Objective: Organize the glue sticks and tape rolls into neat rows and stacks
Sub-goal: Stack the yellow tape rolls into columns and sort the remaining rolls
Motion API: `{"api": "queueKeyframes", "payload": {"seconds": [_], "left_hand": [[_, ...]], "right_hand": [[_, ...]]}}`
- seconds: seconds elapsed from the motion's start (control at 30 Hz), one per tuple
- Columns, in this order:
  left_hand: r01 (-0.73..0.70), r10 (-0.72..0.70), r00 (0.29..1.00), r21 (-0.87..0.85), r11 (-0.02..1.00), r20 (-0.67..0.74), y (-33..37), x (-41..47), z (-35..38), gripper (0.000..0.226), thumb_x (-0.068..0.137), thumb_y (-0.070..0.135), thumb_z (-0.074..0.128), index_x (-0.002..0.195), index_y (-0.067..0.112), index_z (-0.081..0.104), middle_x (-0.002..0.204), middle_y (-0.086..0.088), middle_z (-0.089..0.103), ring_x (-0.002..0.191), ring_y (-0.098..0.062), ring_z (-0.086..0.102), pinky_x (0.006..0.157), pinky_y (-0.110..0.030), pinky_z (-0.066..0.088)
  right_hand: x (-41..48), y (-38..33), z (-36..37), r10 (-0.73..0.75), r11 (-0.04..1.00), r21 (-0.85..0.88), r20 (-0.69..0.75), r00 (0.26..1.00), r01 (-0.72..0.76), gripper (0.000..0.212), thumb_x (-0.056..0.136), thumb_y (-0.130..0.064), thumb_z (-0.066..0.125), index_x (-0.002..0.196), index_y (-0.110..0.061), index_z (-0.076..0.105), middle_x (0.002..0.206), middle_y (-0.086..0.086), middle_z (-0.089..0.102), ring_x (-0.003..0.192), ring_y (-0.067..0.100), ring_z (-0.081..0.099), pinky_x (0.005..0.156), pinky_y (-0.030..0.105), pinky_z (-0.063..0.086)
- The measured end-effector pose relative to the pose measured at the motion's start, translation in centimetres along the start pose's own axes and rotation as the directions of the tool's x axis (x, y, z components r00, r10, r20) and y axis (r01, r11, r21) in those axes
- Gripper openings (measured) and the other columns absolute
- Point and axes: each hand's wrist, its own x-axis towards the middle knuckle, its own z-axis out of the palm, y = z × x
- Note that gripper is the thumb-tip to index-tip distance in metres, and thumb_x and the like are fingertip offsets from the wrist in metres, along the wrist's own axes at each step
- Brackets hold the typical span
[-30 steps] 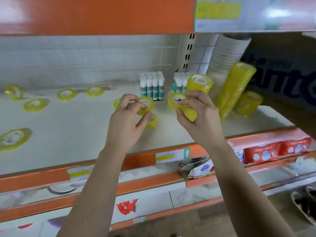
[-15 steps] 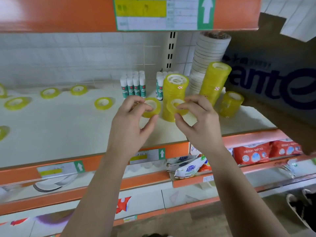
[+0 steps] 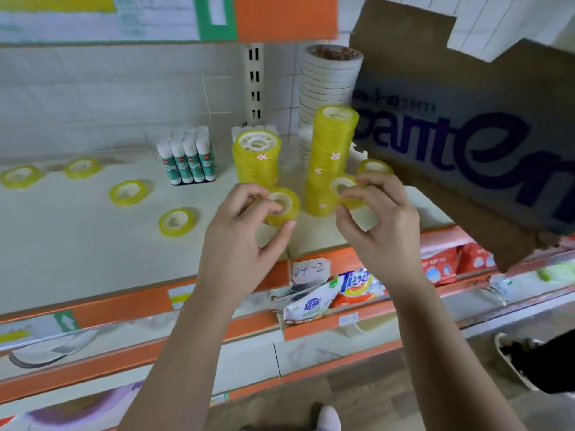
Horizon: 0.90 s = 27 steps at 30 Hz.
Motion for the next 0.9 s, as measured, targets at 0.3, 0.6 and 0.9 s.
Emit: {"api": "queueKeyframes", "payload": {"seconds": [0.3, 0.6, 0.9], "left_hand": [[0.103, -0.102, 0.994, 0.029, 0.994, -0.029, 4.9, 0.4, 6.6, 0.026, 0.087, 0.034, 0.065, 0.091, 0.008, 0.071, 0.108, -0.007, 0.058, 0.092, -0.018, 0.061, 0.078, -0.028, 0.048], [0.143, -0.137, 0.988, 0.084, 0.986, -0.069, 6.6, 0.3, 8.2, 0.027, 0.087, 0.034, 0.064, 0.092, 0.009, 0.072, 0.109, -0.006, 0.058, 0.092, -0.019, 0.062, 0.082, -0.03, 0.049], [0.144, -0.136, 0.988, 0.116, 0.983, -0.071, 6.2, 0.7, 8.2, 0.027, 0.087, 0.034, 0.064, 0.092, 0.009, 0.072, 0.109, -0.007, 0.059, 0.097, -0.018, 0.061, 0.084, -0.024, 0.047]], "right_hand": [[3.6, 8.9, -2.8, 0.084, 0.996, -0.004, 0.107, 0.991, -0.084, 0.024, 0.086, -0.021, 0.066, 0.105, -0.008, 0.072, 0.12, 0.008, 0.055, 0.107, 0.018, 0.057, 0.09, 0.028, 0.047], [6.0, 11.3, -1.5, -0.001, 0.997, 0.082, 0.208, 0.978, -0.017, 0.025, 0.085, -0.023, 0.063, 0.103, -0.009, 0.073, 0.116, 0.007, 0.056, 0.102, 0.018, 0.059, 0.085, 0.039, 0.052], [5.9, 12.0, -1.1, 0.003, 0.991, 0.132, 0.228, 0.974, -0.034, 0.026, 0.078, -0.028, 0.074, 0.096, -0.009, 0.071, 0.115, 0.005, 0.057, 0.105, 0.015, 0.057, 0.087, 0.031, 0.049]]}}
